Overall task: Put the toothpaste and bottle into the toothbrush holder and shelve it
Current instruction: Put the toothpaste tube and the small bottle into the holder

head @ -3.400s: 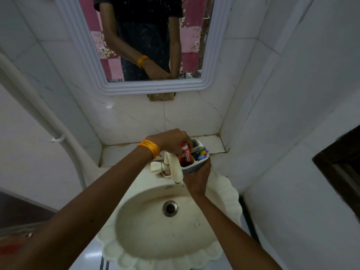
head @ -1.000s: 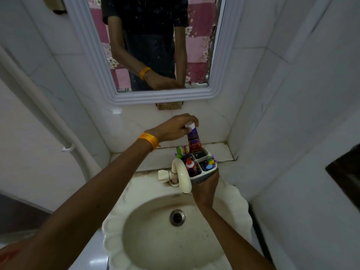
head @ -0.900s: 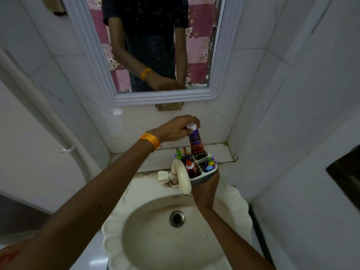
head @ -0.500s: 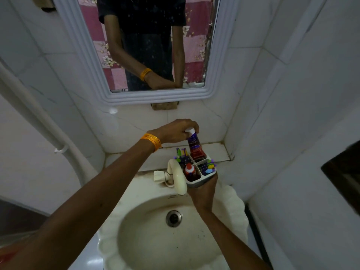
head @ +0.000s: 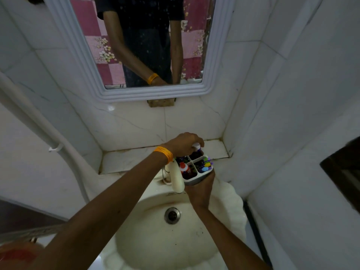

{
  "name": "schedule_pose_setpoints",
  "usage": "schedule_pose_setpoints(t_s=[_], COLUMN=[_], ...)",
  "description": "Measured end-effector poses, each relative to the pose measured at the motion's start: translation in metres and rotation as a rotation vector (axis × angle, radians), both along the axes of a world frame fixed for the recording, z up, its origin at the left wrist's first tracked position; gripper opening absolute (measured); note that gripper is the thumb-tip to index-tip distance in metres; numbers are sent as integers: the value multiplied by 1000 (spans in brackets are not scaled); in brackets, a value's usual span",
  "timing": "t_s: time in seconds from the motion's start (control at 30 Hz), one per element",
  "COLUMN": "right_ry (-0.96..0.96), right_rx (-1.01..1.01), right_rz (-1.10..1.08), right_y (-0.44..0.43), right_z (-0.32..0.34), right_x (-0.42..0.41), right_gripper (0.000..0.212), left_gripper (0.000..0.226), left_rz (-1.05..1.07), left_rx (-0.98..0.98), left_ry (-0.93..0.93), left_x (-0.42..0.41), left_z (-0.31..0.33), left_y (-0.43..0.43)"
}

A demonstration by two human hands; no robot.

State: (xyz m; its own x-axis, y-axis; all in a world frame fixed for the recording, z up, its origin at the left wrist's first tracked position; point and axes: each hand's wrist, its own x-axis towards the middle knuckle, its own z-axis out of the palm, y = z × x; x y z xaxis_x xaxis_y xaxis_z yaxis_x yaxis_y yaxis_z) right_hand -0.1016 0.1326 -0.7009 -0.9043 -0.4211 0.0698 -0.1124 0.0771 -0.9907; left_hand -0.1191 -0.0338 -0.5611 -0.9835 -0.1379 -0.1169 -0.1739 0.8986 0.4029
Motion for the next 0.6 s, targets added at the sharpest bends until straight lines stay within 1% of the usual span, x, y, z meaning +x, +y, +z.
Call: schedule_pose_setpoints(t_s=[0.13, 0.27, 0.3, 0.5, 0.6], right_ry=[-12, 16, 18, -4, -13], right_rx=[19, 41, 46, 45, 53], right_rz=[-30, -14, -10, 1, 0], right_y=[1, 1, 1, 3, 4], right_z=[1, 2, 1, -4, -6], right_x=[0, 1, 1, -8, -11], right_gripper=[131, 132, 132, 129, 125], left_gripper=[30, 32, 32, 27, 27], left_rz=[-20, 9, 18, 77, 168], left_rx=[-4, -31, -25, -35, 16], left_ry=[-26, -110, -107, 66, 245], left_x=[-4, -2, -1, -1, 4], left_z=[2, -4, -6, -3, 6], left_y=[4, 7, 9, 17, 15])
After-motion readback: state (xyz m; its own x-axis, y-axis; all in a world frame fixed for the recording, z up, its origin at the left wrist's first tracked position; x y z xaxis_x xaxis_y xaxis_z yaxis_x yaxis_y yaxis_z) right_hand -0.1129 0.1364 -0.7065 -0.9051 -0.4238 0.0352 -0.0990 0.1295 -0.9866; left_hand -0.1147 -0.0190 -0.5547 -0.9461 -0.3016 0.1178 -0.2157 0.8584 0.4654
